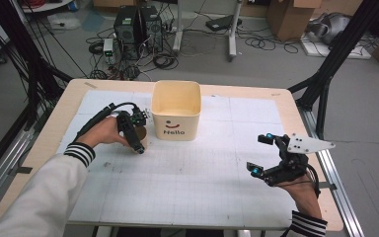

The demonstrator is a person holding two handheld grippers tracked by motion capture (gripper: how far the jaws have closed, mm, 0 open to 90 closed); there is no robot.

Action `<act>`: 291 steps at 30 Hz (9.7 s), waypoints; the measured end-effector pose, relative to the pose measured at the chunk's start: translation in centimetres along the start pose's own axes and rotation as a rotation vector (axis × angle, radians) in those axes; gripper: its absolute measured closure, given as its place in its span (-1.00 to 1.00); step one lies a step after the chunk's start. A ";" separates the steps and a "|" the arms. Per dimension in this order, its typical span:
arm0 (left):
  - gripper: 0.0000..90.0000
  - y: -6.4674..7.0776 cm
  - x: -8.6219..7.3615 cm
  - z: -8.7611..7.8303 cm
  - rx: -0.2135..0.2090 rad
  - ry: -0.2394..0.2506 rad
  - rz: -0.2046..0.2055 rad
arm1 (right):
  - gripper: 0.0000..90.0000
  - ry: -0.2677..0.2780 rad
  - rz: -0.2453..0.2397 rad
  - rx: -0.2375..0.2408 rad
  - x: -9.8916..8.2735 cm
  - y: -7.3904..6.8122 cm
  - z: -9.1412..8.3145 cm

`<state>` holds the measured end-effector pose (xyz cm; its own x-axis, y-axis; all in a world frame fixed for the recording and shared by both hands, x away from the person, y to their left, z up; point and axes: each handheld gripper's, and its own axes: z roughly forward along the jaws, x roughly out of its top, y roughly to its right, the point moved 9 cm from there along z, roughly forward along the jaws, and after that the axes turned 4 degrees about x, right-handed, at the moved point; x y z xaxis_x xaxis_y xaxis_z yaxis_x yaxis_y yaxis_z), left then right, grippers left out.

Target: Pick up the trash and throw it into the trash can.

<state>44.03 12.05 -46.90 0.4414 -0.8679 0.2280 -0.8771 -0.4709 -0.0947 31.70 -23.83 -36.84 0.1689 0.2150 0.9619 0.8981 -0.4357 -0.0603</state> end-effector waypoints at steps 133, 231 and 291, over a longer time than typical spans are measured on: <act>-0.23 -2.2 6.9 -23.2 0.101 0.098 0.106 | -0.99 0.021 -0.004 -0.015 0.4 0.1 -0.6; -0.26 -4.5 18.0 -11.5 0.051 0.119 0.064 | -0.99 0.042 -0.002 -0.036 0.3 0.6 -1.9; -0.96 -3.3 16.7 -22.9 0.133 0.356 0.052 | -0.99 0.054 0.000 -0.039 0.4 0.7 -2.0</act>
<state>49.92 2.73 -20.58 0.2827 -0.7929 0.5398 -0.8539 -0.4644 -0.2350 31.62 -25.80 -35.94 0.1457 0.1677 0.9750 0.8813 -0.4699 -0.0509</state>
